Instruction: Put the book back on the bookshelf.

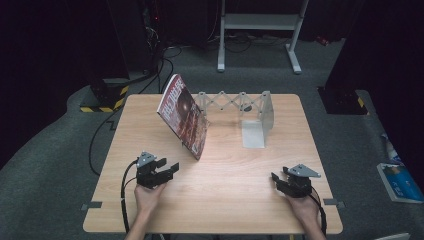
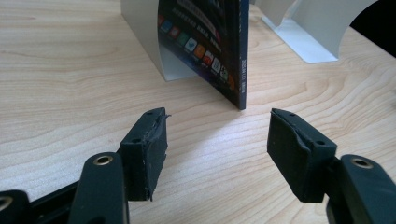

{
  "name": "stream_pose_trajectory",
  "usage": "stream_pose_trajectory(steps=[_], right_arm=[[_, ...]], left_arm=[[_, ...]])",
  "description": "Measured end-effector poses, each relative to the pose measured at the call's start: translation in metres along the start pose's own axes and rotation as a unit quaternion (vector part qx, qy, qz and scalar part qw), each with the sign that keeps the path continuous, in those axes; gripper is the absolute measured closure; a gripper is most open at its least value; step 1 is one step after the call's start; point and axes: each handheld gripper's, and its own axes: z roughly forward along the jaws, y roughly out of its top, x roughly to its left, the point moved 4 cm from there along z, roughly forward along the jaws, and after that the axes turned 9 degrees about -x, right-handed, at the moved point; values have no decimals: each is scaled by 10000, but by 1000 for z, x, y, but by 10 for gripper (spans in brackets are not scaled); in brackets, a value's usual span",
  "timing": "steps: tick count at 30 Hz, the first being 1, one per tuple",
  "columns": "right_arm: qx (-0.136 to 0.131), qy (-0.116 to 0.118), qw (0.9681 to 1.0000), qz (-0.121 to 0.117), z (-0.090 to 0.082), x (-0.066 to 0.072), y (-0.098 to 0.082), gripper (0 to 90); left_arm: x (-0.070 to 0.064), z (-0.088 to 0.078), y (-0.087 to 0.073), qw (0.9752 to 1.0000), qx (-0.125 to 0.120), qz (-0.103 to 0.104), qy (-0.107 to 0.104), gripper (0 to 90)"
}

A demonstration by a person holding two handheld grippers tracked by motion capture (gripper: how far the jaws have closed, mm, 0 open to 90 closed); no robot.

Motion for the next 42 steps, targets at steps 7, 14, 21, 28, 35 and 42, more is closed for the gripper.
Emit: stream_pose_trajectory(steps=[7,14,21,28,35,42], right_arm=[[0,0,10000,0,0,0,0,443],[0,0,10000,0,0,0,0,442],[0,-1,10000,-1,0,0,0,442],[-1,0,10000,0,0,0,0,442],[-1,0,10000,0,0,0,0,442],[-2,0,10000,-2,0,0,0,442]], left_arm=[[2,8,-6,9999,80,26,149,384],[3,14,-11,9994,194,82,257,388],[6,18,-13,9989,247,113,375,389],[7,26,-17,9985,336,91,425,391],[8,32,-21,9977,404,132,525,392],[8,36,-23,9967,440,265,632,393]])
